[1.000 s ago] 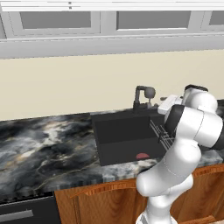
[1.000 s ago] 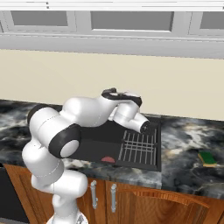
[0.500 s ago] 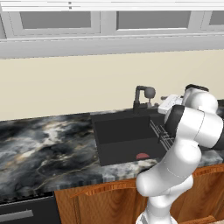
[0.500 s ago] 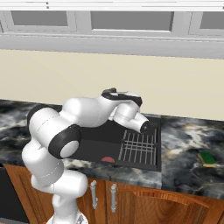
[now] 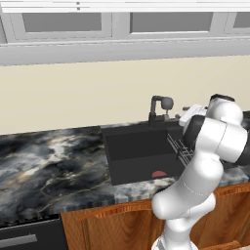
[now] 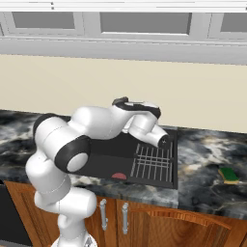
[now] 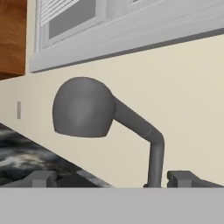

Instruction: Soak the sponge with water for a few seconds and then drop it inside the sink.

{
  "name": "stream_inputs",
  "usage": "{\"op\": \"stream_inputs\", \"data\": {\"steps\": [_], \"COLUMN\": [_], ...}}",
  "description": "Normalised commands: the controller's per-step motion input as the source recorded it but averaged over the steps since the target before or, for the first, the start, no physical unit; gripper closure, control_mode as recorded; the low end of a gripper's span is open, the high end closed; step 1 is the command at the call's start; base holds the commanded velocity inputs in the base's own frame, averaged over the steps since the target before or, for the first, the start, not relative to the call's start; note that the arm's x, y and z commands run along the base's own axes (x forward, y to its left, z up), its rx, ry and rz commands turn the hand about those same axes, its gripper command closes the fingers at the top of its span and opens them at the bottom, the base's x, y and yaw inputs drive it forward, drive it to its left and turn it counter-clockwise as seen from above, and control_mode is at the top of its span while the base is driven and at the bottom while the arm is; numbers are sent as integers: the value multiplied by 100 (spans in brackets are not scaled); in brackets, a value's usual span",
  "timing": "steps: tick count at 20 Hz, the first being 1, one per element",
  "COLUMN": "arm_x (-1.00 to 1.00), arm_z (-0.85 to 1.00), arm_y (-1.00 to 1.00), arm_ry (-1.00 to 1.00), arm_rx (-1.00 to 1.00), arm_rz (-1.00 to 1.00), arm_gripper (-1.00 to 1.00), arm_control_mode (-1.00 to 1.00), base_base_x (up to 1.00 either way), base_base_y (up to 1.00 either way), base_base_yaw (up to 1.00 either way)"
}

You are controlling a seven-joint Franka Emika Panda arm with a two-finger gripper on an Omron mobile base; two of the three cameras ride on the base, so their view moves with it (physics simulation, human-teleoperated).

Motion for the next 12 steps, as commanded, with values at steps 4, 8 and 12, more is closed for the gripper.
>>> {"op": "stream_inputs", "data": {"steps": [4, 8, 12], "arm_x": [6, 15, 23], "arm_z": [0, 0, 0], "arm_y": [0, 0, 0], "arm_ry": [0, 0, 0], "arm_rx": [0, 0, 0], "arm_rz": [0, 0, -1], "arm_gripper": [-100, -100, -100], "arm_control_mode": [-100, -100, -100], "base_base_x": [0, 0, 0], "base_base_y": [0, 0, 0], "base_base_yaw": [0, 0, 0]}}
